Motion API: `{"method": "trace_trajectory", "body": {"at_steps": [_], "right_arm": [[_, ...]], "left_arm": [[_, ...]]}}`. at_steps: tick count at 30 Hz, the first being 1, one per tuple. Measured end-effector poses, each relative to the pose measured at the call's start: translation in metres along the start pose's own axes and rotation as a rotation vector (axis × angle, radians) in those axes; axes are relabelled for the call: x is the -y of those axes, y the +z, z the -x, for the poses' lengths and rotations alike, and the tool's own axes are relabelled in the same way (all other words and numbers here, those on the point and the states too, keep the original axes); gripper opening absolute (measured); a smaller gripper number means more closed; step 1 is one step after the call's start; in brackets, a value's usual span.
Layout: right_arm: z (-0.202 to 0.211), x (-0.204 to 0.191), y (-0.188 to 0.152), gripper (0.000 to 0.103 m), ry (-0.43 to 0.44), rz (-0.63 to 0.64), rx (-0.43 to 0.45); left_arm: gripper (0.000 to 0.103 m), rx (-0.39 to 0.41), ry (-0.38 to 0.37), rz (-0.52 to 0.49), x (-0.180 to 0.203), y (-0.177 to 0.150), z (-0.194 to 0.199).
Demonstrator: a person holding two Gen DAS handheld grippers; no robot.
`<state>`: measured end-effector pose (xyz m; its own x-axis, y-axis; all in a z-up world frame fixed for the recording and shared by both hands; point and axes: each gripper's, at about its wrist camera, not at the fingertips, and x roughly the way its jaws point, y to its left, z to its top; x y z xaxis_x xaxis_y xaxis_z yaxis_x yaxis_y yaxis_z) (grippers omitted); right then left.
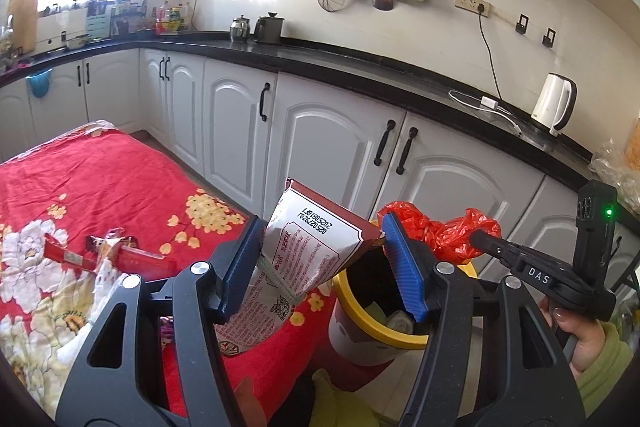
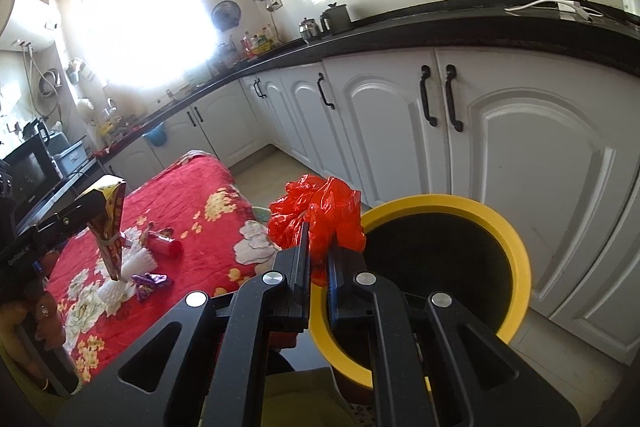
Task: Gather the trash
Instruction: 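Carry the paper package and red bag over the yellow-rimmed bin with both tools, then open both tools to drop the package and red bag into the bin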
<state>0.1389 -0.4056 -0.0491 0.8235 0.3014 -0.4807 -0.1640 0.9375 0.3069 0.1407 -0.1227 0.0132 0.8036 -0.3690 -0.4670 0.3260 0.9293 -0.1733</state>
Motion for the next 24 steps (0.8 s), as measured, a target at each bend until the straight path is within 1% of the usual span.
{"method": "trace_trajectory", "body": {"at_steps": [13, 24], "right_arm": [[0.000, 0.032, -0.011, 0.007, -0.046, -0.047, -0.008], [0.000, 0.062, -0.022, 0.007, -0.081, -0.101, -0.025]], "left_arm": [[0.053, -0.039, -0.040, -0.031, 0.028, -0.006, -0.026], [0.053, -0.063, -0.063, -0.078, 0.053, -0.009, -0.050]]}}
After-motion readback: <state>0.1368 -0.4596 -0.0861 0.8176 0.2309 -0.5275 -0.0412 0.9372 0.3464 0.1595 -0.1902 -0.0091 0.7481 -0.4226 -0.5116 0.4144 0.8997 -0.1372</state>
